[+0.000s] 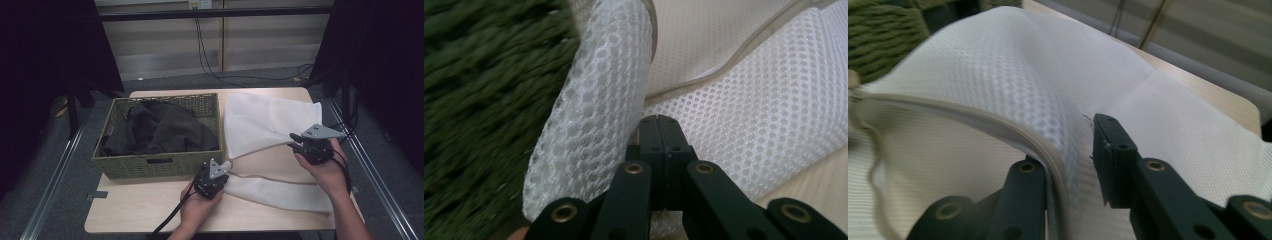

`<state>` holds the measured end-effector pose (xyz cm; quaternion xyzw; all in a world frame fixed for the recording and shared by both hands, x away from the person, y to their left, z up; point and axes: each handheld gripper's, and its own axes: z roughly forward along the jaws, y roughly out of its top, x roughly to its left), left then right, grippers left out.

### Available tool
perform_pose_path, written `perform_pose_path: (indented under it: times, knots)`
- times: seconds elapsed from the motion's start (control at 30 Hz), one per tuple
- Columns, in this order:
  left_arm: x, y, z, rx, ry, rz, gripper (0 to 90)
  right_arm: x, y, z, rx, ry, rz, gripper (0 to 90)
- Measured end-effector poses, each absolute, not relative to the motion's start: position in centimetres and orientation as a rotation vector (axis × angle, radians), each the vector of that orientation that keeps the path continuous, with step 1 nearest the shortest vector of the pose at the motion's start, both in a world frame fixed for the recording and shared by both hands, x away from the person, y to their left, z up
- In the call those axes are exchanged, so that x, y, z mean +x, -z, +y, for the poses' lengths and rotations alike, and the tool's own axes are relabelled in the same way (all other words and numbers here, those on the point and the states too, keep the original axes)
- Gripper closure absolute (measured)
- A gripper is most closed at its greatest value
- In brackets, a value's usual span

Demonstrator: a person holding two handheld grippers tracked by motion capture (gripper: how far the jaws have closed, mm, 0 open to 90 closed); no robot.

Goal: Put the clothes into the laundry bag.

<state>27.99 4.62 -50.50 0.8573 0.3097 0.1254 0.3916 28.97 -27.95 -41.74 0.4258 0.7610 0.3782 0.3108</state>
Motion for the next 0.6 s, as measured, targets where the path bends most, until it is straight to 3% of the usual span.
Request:
perform_pose_path:
  times: [0.2, 0.3, 0.5, 0.6]
  knots:
    - [28.1, 50.5, 4.8, 2.174, -0.314, 0.791, 90.0, 28.9, 44.1, -30.0, 1.236, -0.997, 1.991, 74.5]
    - [28.3, 50.5, 4.9, 2.167, -0.298, 0.793, 90.0, 28.5, 43.7, -30.8, 1.223, -1.142, 2.012, 88.2]
    - [28.2, 50.5, 5.1, 2.166, -0.285, 0.797, 90.0, 27.7, 42.1, -29.7, 1.209, -1.176, 2.026, 89.9]
    - [28.5, 50.5, 5.5, 2.156, -0.215, 0.799, 90.0, 26.9, 40.7, -29.9, 1.194, -1.181, 1.937, 89.5]
